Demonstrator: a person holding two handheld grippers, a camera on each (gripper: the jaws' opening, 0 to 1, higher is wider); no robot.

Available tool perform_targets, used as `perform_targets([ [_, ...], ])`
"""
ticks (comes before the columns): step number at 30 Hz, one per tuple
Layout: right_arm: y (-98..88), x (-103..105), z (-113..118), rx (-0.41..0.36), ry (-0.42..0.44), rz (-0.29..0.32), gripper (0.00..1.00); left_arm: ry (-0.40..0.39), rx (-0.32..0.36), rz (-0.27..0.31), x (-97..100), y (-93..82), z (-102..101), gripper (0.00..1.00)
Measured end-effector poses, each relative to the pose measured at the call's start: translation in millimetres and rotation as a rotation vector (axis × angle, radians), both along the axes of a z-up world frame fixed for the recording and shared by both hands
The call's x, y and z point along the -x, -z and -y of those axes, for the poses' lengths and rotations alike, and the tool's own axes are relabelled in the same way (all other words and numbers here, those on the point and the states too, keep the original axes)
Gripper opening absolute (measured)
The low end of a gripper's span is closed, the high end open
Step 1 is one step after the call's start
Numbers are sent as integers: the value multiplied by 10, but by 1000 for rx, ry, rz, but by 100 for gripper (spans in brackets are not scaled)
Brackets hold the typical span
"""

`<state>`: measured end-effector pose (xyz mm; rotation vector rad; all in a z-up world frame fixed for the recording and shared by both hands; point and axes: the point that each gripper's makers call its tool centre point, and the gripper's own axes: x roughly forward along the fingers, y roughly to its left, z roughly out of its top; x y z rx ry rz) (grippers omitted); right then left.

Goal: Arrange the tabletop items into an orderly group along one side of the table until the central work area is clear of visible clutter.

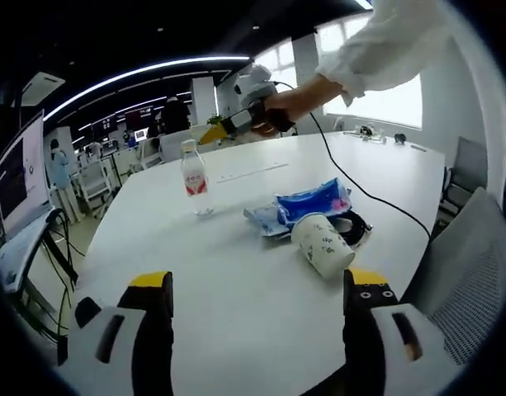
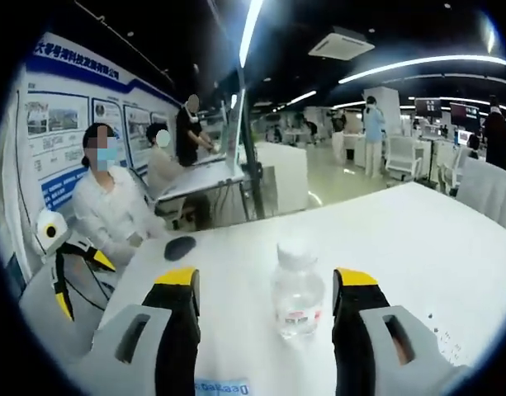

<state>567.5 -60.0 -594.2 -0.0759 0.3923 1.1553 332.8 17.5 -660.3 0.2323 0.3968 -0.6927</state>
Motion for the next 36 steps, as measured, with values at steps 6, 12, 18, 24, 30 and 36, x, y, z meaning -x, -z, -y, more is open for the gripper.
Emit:
perform_targets([
  [6, 42, 178, 220, -5, 106, -42, 70, 8, -4, -11, 14, 17, 9, 85],
  [12, 117, 417, 406, -16, 174, -87, 71, 0, 8, -3, 2, -13, -7, 83],
  [18, 99, 664, 493, -95, 260, -140, 70, 9, 6, -16, 17, 15, 7, 83],
  [24, 131, 811, 545, -112, 279, -156, 71, 23, -2, -32, 43, 45, 30, 82],
  [30, 190, 1046, 657, -91, 300, -180, 70, 49, -18, -47, 77, 80, 77, 82],
  [36, 180, 1233, 787, -79, 305, -187, 70, 31, -11, -44, 59, 57, 48, 77],
])
